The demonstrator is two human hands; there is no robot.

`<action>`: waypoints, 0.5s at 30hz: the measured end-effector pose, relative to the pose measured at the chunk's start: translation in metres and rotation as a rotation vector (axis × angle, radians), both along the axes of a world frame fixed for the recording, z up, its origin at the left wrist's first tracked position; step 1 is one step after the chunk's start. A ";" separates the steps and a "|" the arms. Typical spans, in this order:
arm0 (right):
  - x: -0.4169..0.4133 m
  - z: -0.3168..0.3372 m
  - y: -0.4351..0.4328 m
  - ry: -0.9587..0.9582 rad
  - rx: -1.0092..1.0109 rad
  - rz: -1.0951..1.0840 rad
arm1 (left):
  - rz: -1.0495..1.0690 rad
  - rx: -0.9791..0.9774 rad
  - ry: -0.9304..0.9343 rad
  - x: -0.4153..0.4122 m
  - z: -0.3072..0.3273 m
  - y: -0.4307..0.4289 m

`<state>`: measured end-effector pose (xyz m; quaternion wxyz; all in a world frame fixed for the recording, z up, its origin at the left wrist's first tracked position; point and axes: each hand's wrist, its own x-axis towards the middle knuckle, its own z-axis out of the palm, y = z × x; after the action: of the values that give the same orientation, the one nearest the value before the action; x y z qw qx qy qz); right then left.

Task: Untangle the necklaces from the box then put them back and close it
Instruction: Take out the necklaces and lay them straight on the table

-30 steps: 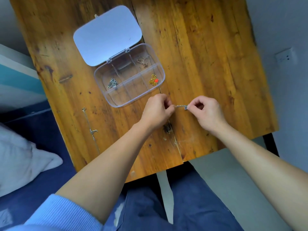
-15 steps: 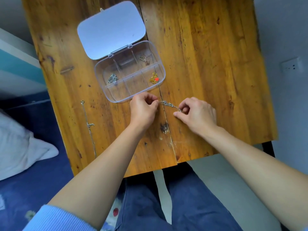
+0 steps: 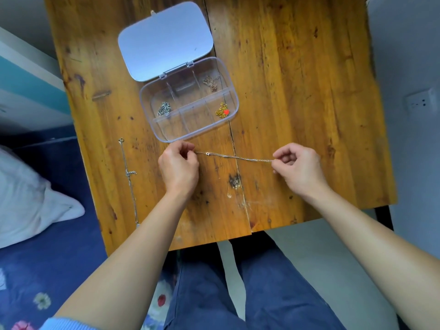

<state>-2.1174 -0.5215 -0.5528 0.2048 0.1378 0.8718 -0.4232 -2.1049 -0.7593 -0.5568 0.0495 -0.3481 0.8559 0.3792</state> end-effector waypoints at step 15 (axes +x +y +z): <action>0.004 0.008 0.014 -0.065 -0.152 -0.111 | -0.459 -0.144 -0.061 0.000 -0.004 0.005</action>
<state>-2.1129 -0.5077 -0.5444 0.2189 0.1837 0.8212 -0.4940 -2.1044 -0.7540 -0.5607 0.1355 -0.1583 0.9355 0.2852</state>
